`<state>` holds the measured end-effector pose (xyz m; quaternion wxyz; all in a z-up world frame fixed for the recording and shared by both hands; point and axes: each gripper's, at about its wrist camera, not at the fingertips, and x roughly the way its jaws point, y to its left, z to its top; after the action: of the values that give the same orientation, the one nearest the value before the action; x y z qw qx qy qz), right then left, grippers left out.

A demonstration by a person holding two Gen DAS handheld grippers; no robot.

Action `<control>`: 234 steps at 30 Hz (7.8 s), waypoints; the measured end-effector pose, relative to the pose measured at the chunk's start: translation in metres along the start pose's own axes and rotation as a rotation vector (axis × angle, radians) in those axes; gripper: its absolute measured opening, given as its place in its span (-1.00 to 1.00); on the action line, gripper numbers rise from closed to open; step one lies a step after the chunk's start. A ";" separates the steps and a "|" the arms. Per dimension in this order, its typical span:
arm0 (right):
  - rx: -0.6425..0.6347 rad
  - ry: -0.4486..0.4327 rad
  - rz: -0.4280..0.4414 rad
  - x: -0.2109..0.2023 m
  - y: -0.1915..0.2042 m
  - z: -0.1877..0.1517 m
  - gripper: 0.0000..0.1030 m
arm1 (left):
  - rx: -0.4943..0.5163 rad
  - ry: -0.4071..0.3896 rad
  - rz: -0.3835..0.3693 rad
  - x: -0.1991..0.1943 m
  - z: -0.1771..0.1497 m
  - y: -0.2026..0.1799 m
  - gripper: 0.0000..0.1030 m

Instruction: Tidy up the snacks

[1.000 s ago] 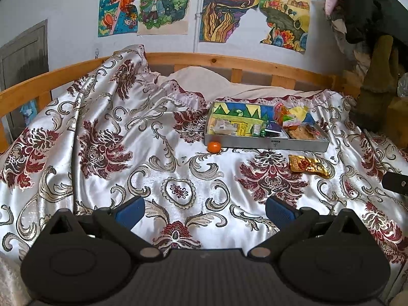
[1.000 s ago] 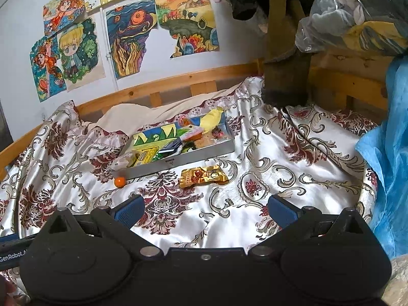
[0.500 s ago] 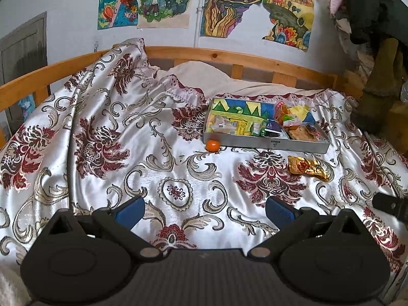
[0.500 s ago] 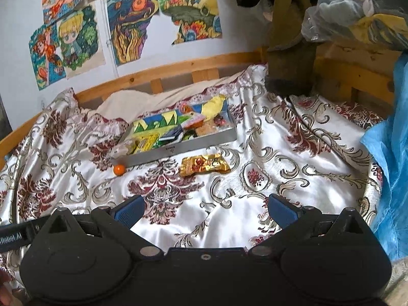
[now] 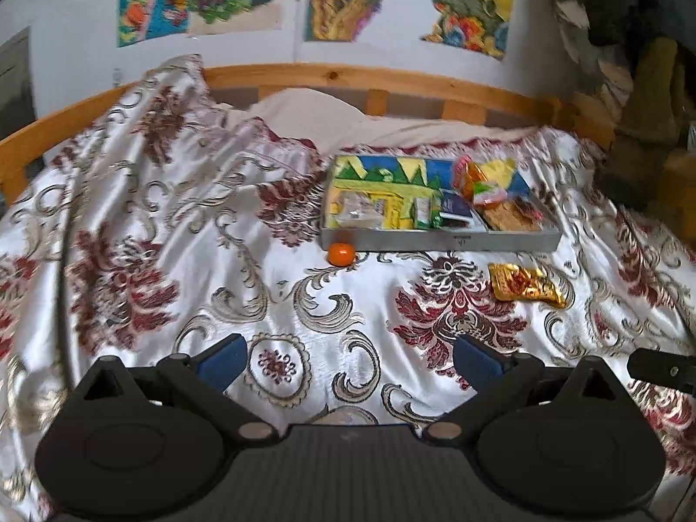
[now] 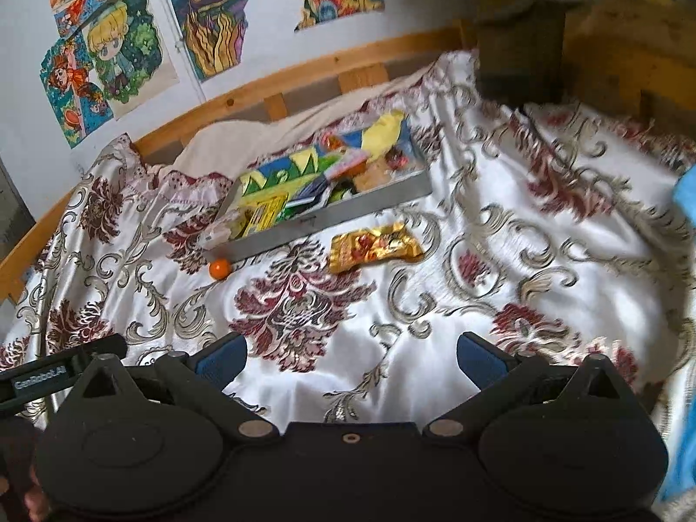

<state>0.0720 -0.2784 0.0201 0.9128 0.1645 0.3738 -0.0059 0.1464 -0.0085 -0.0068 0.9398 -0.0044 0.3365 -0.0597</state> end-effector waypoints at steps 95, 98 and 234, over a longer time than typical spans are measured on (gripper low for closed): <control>-0.003 -0.049 -0.096 0.196 0.003 0.061 -0.60 | 0.150 -0.033 -0.193 0.188 0.030 -0.052 -0.31; -0.023 -0.076 -0.089 0.190 0.007 0.064 -0.72 | 0.157 -0.035 -0.178 0.183 0.032 -0.056 -0.31; -0.181 -0.364 -0.027 -0.075 0.021 -0.038 0.99 | -0.050 -0.222 0.070 -0.084 -0.040 0.002 0.99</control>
<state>-0.0052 -0.2558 0.0528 0.9762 0.0731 0.2037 -0.0143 0.0569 0.0042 0.0157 0.9724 -0.0227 0.2317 -0.0177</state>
